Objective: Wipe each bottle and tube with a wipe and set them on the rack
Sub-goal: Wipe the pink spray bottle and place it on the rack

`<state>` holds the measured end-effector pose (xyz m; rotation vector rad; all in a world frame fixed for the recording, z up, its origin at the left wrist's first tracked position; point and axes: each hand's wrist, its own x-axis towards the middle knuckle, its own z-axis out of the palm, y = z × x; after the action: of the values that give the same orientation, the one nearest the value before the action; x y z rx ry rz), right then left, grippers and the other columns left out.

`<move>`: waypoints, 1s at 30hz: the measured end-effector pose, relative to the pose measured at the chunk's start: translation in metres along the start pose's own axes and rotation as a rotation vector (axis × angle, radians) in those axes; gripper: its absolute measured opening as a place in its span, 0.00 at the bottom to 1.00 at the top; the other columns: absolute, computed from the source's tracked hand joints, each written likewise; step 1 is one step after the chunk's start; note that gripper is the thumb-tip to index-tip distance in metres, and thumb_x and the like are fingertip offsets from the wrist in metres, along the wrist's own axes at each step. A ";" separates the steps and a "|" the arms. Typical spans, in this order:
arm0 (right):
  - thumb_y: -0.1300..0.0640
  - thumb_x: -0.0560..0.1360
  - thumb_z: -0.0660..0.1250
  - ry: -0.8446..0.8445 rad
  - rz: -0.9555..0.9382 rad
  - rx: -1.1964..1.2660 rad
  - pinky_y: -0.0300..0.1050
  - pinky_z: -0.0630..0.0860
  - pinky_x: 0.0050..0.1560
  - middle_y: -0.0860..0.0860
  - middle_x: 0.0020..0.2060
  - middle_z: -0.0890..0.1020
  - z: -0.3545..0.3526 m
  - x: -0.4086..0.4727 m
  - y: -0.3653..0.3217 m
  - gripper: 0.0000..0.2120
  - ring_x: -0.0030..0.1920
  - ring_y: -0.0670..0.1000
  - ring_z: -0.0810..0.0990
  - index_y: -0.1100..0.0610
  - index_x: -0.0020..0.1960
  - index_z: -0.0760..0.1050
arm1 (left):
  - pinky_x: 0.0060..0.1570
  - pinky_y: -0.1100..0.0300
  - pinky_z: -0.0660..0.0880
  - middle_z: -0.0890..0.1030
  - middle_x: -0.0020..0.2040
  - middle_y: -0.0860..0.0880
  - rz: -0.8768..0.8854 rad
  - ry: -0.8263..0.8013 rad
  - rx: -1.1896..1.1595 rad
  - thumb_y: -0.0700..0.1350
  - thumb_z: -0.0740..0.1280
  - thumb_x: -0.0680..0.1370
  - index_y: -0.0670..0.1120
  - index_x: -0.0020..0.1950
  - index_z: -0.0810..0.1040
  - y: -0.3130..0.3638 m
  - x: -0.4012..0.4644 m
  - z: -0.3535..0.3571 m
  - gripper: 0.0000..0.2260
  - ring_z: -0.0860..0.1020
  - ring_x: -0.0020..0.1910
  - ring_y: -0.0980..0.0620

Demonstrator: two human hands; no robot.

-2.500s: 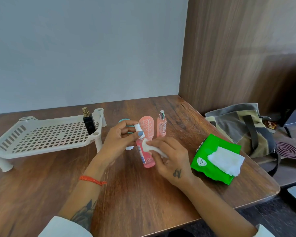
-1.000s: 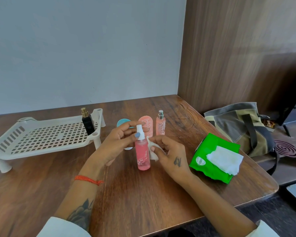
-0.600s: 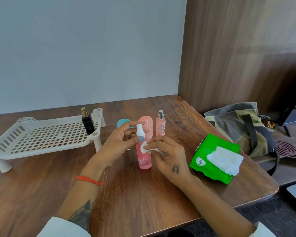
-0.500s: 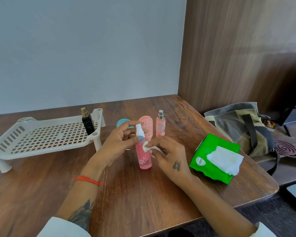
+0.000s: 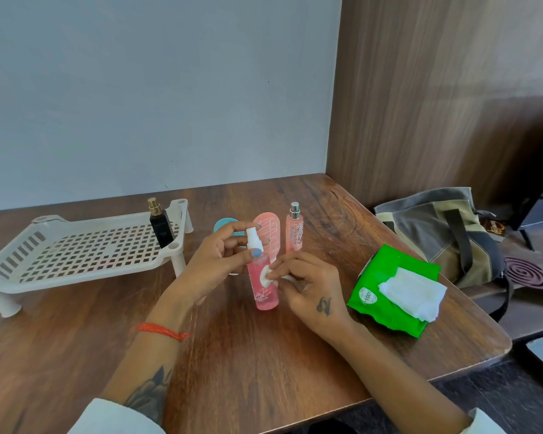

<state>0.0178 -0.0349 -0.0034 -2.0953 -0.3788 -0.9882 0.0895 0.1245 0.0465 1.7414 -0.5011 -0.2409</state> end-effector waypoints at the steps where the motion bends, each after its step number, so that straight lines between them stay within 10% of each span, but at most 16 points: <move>1: 0.71 0.66 0.72 -0.002 0.008 0.015 0.34 0.78 0.46 0.46 0.43 0.82 -0.001 0.001 0.000 0.10 0.47 0.42 0.80 0.57 0.42 0.83 | 0.54 0.52 0.78 0.81 0.58 0.48 -0.001 0.000 0.002 0.39 0.70 0.74 0.49 0.64 0.72 0.000 0.000 0.000 0.20 0.80 0.56 0.50; 5: 0.69 0.68 0.71 -0.046 0.153 0.004 0.27 0.73 0.45 0.35 0.41 0.77 -0.002 0.001 0.000 0.10 0.46 0.36 0.77 0.55 0.43 0.81 | 0.55 0.50 0.78 0.82 0.56 0.49 -0.007 0.009 -0.003 0.40 0.70 0.73 0.50 0.62 0.72 0.000 0.000 -0.001 0.19 0.80 0.56 0.50; 30: 0.67 0.66 0.69 0.076 -0.023 -0.031 0.37 0.77 0.44 0.50 0.42 0.83 -0.005 0.000 -0.004 0.07 0.45 0.45 0.80 0.59 0.42 0.82 | 0.50 0.54 0.78 0.82 0.55 0.48 0.014 0.011 0.004 0.40 0.71 0.73 0.50 0.62 0.73 0.000 0.000 -0.001 0.19 0.80 0.53 0.50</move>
<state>0.0128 -0.0360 0.0003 -2.0784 -0.3516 -1.0897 0.0899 0.1250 0.0462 1.7412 -0.5059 -0.2203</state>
